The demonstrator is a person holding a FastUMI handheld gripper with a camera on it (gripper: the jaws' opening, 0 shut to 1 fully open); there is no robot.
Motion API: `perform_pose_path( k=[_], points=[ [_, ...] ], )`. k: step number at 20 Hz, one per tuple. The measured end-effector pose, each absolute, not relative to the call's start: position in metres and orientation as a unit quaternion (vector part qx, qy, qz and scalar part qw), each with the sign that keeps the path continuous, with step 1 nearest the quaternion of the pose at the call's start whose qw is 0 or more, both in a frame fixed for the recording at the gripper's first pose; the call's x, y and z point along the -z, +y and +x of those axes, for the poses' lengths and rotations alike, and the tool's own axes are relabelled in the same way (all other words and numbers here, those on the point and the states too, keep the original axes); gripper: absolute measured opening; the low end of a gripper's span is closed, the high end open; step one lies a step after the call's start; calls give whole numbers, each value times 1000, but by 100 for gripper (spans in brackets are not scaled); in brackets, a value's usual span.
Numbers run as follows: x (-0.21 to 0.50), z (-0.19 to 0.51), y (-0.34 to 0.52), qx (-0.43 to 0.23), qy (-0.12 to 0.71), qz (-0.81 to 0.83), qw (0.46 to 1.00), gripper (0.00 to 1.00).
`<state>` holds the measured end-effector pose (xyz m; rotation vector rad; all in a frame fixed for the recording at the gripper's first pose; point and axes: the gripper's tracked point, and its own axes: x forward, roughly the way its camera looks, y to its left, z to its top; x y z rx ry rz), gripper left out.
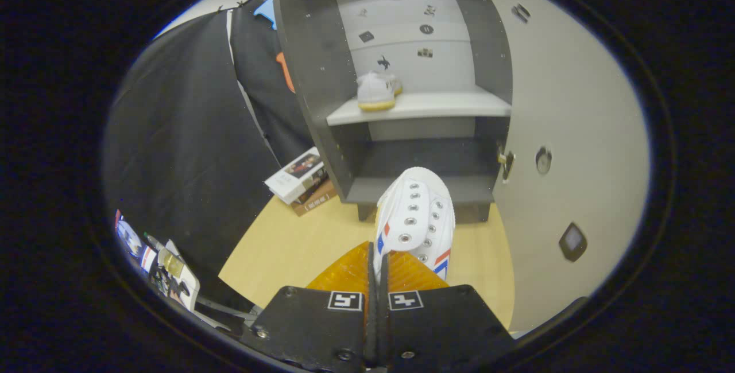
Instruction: Open the shoe cabinet door, grab the shoes and put them into the shoe cabinet, then close the shoe cabinet door.
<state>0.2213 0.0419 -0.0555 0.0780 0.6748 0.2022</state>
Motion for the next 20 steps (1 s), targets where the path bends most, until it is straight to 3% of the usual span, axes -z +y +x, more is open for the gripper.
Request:
perform_pose_path(
  k=[10,20],
  points=[
    [-91,372,33,-83,170,-74,979,4],
    [-72,506,-20,-18,185,-114,976,4]
  ],
)
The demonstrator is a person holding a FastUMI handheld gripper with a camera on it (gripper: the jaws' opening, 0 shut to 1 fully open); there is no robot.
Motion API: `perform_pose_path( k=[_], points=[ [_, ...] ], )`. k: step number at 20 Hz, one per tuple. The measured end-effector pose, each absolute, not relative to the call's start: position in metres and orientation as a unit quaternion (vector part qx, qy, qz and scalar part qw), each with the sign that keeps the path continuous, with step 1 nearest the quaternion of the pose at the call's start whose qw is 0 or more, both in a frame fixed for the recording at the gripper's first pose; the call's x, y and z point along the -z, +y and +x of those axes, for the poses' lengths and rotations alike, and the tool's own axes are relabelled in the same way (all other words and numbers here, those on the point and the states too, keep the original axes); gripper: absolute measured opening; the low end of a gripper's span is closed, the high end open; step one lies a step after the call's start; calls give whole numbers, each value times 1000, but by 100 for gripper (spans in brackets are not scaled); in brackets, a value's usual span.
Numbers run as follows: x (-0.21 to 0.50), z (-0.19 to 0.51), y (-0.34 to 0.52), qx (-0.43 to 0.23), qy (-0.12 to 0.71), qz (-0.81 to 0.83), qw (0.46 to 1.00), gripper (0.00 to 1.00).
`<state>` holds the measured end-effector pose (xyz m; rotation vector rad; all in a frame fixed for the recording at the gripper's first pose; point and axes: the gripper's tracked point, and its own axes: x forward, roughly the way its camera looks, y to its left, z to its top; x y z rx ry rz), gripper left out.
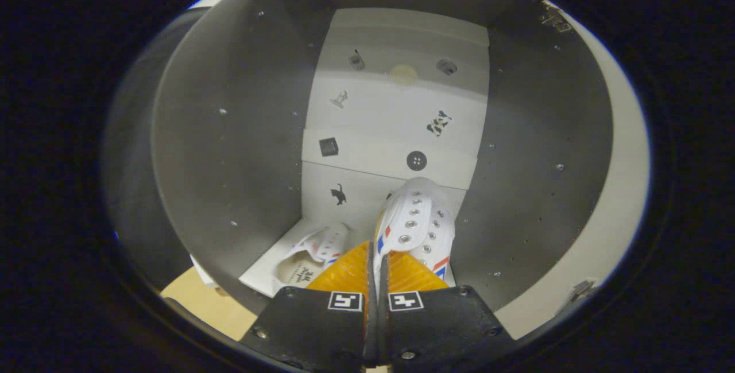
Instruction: Open the shoe cabinet door, grab the shoes and put them into the shoe cabinet, then close the shoe cabinet door.
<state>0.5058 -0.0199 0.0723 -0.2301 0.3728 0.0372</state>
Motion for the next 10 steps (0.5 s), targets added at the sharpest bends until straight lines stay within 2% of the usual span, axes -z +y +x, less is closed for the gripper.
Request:
perform_pose_path(
  k=[7,10],
  points=[
    [16,540,-36,-4,268,-109,957,4],
    [30,548,-33,-7,275,-89,957,4]
  ],
)
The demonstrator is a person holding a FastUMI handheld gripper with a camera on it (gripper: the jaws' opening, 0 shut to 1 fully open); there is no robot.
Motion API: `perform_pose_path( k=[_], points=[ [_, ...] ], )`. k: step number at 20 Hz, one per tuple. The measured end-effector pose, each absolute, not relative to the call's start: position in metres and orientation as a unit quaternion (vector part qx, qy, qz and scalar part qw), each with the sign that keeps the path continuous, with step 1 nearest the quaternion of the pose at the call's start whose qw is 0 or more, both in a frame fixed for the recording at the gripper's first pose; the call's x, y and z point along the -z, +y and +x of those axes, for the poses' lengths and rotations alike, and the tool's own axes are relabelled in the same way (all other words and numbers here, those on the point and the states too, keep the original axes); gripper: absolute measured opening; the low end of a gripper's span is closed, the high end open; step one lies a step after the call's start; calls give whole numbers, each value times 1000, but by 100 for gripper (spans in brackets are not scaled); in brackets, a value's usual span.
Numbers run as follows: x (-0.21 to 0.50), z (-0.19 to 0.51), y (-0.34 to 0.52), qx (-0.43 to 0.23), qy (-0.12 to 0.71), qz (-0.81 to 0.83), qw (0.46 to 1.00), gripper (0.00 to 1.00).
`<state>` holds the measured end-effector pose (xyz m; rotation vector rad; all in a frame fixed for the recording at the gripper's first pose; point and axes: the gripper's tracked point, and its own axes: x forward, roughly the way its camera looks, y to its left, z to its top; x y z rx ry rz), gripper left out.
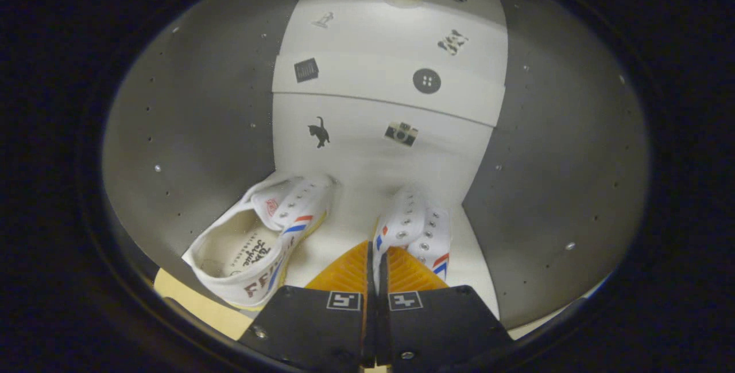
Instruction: Open the shoe cabinet door, grab the shoes and put them into the shoe cabinet, then close the shoe cabinet door.
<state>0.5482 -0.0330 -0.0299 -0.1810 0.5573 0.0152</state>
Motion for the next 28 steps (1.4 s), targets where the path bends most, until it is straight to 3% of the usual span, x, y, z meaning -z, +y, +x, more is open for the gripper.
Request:
perform_pose_path(
  k=[6,15,18,20,21,28],
  points=[
    [23,543,-42,25,264,-95,960,19],
    [-56,452,-20,31,177,-90,980,82],
    [-92,396,-4,14,150,-81,985,84],
    [-114,352,1,11,136,-73,988,90],
    [-124,331,7,4,129,-58,990,100],
    [-199,183,-6,-4,87,-3,996,100]
  ],
)
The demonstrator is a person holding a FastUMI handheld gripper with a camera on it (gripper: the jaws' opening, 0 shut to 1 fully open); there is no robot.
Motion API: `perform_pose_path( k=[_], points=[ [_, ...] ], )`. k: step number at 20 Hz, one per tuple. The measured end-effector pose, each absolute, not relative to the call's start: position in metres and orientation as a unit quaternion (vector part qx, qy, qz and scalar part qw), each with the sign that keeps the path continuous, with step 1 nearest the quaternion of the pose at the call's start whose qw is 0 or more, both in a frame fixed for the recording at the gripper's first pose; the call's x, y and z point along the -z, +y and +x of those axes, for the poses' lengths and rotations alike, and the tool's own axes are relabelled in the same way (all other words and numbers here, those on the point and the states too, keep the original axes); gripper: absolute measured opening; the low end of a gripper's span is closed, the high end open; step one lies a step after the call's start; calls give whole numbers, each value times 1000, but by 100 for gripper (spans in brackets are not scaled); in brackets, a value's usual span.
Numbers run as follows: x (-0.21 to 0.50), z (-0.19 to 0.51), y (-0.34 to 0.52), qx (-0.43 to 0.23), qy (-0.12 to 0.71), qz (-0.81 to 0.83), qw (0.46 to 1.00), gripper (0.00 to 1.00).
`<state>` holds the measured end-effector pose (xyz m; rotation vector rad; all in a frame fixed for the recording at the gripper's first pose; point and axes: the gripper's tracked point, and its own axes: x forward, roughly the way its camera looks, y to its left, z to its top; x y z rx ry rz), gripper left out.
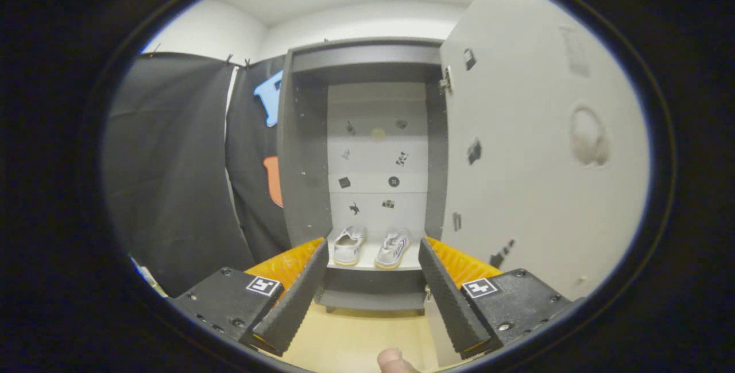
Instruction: Open the shoe cabinet door, grab the shoes and put them into the shoe cabinet, then close the shoe cabinet door.
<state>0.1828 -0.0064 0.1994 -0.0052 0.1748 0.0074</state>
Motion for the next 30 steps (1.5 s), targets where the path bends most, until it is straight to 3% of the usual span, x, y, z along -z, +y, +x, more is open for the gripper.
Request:
perform_pose_path(
  k=[6,13,19,30],
  points=[
    [-246,86,-47,-11,55,5,998,100],
    [-273,36,-166,63,42,16,997,100],
    [-255,49,-258,125,64,-4,990,98],
    [-173,111,-248,55,146,-8,988,96]
  ],
)
